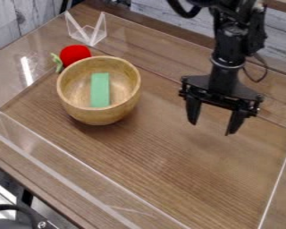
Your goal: Put the green block in the brown bowl
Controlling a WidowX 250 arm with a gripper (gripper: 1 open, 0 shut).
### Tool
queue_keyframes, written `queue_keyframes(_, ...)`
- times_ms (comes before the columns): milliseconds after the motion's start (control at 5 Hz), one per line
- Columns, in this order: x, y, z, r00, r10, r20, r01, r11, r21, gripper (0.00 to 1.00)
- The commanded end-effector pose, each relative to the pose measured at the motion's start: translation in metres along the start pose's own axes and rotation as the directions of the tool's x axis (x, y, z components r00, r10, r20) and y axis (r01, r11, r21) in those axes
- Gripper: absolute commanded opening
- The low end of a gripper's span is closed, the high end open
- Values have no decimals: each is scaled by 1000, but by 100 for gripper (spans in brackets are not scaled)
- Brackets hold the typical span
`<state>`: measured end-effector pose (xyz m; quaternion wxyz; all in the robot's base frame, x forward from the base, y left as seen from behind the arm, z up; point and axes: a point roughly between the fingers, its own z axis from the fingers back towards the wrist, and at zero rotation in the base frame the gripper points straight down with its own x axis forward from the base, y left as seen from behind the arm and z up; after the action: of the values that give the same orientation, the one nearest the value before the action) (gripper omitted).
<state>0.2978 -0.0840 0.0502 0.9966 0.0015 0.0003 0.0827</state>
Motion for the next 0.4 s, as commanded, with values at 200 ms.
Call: queue_keyframes(200,1,2,2,999,21,41,-21,1000,-6,100)
